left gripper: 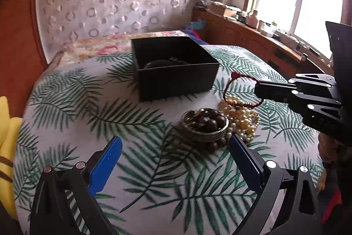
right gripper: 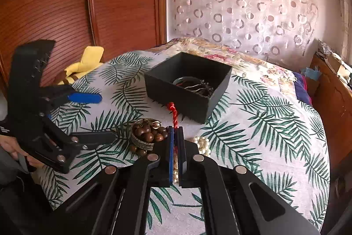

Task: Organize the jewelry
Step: 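Grasp the red cord bracelet with the right tool, then grasp the silver bangle with brown beads with the left tool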

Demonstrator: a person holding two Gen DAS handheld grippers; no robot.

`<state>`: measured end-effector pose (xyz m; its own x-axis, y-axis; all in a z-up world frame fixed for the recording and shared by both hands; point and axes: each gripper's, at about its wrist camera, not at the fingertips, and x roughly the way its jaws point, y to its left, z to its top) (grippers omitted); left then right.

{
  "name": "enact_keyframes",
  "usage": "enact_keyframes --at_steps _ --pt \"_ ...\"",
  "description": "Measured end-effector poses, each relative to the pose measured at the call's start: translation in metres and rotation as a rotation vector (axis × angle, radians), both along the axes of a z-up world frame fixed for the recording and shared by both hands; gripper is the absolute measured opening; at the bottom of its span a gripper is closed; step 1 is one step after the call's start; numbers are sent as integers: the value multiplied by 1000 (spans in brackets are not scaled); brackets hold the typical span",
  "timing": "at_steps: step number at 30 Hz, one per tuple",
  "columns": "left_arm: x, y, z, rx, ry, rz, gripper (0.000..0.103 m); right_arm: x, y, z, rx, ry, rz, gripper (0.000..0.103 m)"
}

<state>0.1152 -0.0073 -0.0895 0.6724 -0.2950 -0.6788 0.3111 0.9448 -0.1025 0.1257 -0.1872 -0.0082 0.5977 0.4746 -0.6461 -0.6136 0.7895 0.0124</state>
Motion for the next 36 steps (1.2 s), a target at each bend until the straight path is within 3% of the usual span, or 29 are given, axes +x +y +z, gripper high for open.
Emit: enact_keyframes --at_steps 10,15,22,25,36 --pt "24 -28 -6 0 66 -71 94 -3 -19 -2 57 26 -42 3" --pt "36 -33 -13 -14 107 -78 80 -2 -22 -8 60 37 -55 3" --pt "42 -41 -21 14 127 -79 70 -2 -24 -10 58 37 -58 4" --pt "42 -41 -20 3 122 -89 58 -2 -25 -10 58 36 -59 4" --pt "30 -41 3 14 26 -67 57 4 -22 1 53 16 -56 4"
